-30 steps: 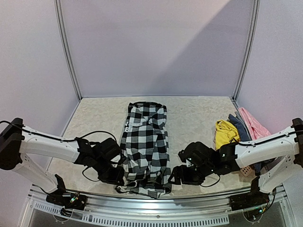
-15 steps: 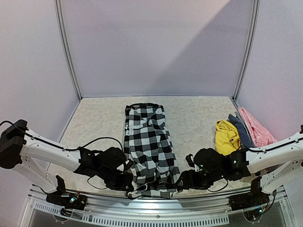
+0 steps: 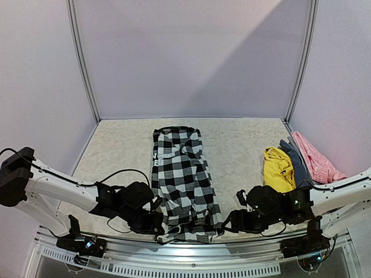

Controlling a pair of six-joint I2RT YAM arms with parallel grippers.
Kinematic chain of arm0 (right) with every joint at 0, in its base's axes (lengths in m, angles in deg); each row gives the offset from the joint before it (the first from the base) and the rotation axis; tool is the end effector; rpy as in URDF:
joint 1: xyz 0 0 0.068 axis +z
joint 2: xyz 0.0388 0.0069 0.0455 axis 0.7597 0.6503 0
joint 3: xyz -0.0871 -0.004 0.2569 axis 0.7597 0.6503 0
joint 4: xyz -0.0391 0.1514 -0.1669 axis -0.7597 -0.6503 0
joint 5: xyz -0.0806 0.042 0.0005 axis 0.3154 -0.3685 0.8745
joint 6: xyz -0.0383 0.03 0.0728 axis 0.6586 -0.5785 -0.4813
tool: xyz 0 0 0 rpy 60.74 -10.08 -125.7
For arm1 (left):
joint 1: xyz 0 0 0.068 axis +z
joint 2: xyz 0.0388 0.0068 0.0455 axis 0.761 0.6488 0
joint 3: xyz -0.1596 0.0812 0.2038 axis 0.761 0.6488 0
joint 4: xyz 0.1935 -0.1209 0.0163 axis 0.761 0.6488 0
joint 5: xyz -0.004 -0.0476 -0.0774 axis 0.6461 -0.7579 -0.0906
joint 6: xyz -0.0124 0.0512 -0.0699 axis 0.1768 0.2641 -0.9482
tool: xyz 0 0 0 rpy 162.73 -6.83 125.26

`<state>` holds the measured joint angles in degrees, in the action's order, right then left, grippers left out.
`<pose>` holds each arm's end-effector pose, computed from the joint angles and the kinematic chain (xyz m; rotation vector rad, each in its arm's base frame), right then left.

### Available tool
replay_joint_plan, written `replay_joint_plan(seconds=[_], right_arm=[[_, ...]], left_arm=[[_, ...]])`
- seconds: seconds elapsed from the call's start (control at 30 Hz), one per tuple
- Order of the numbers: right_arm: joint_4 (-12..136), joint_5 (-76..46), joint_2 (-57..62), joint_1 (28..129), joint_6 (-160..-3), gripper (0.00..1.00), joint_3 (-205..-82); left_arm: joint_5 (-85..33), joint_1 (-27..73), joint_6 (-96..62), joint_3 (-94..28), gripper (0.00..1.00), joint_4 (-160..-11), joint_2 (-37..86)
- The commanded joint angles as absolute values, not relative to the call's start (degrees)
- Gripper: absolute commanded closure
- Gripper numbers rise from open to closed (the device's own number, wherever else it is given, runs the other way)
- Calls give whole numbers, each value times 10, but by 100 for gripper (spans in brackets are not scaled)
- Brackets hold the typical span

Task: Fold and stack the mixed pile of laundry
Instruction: Pick up the rectangle-folded shirt from the center of the board.

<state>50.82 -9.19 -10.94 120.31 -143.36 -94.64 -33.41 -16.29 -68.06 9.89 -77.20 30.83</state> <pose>0.0658 0.1985 0.1446 -0.0675 2.8080 0.9094 0.0773 -0.2232 0.1165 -0.1982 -2.9899 0.9331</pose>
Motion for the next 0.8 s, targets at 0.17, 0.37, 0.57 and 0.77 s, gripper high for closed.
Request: replay_joint_plan(seconds=[0.17,0.37,0.57,0.77], right_arm=[[613,-102,-48,1207,-1441,26,-934],[666,-95,-12,1202,-1443,34,-937],[701,-123,47,1195,-1432,43,-951],[709,-135,73,1188,-1428,68,-958]], left_arm=[[-328,-175,-683,111,100,-767,315],[-328,-176,-684,112,100,-764,316],[-326,-177,-685,111,100,-764,314],[-322,-178,-686,113,100,-763,310]])
